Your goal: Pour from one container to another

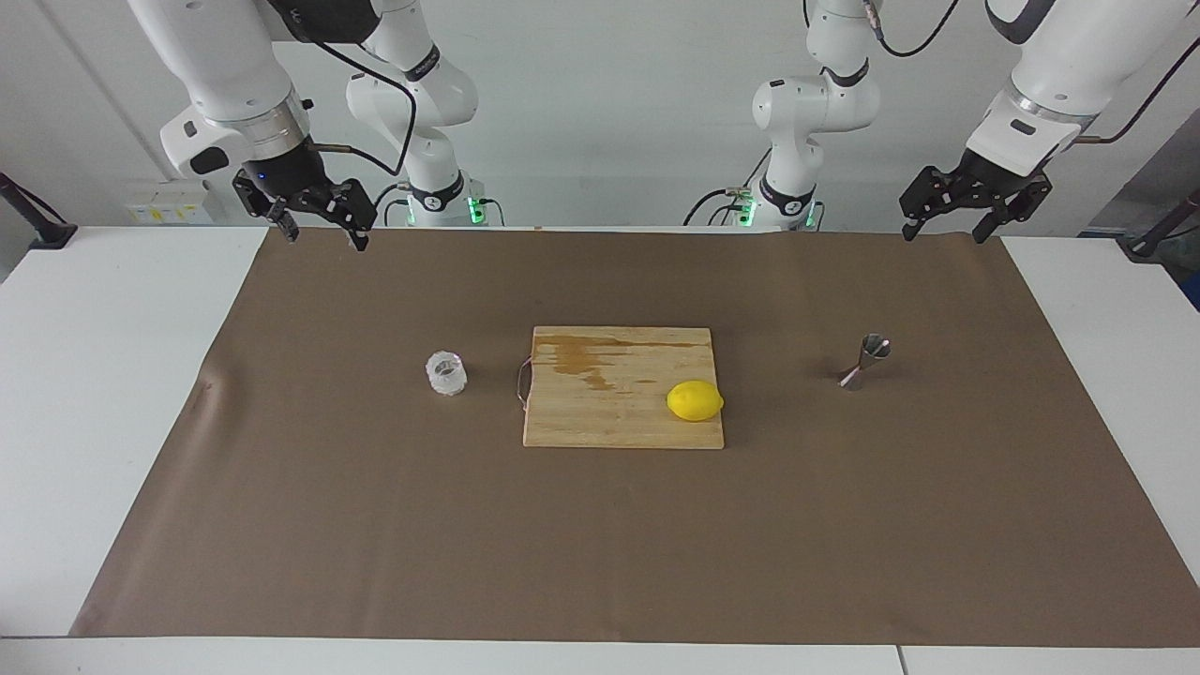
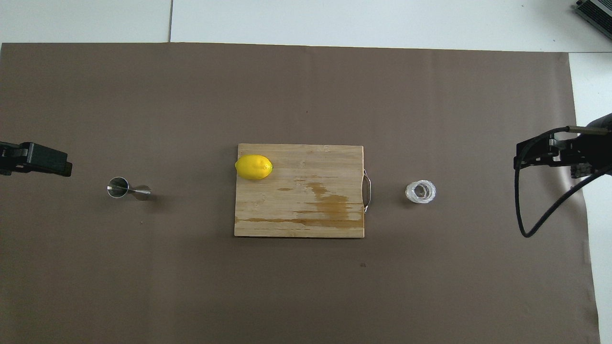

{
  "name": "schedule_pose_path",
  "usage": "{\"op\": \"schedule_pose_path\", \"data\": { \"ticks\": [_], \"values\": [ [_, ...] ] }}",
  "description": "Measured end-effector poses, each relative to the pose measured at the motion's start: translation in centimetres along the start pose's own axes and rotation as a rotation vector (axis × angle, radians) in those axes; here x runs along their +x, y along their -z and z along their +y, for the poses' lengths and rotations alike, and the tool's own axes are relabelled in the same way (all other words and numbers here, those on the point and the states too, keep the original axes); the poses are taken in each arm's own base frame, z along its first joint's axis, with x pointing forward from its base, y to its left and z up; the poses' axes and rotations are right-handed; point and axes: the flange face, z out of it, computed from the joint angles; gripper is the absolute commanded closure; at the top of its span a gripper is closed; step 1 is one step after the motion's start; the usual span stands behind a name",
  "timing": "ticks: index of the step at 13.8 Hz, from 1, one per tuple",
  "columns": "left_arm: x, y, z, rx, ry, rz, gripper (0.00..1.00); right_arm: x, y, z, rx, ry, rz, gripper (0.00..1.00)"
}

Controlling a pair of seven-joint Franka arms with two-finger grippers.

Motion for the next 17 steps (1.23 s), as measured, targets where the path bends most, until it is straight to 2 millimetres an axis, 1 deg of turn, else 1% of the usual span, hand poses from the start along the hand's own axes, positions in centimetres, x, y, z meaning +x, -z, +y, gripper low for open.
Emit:
{"op": "schedule_pose_path", "data": {
  "ticks": [11,14,17],
  "values": [
    [0.0,-0.1,0.4,0.000,-0.006,-0.002,0.00,0.0,0.0,0.0,0.000,-0.001,0.000,0.00],
    [0.0,-0.6,0.3,0.000,-0.002,-0.015,0.00,0.0,0.0,0.0,0.000,-0.001,0.000,0.00],
    [-0.4,-1.8,0.2,0.002,0.084,-0.031,0.00,0.0,0.0,0.0,0.000,-0.001,0.000,0.00]
  ]
}}
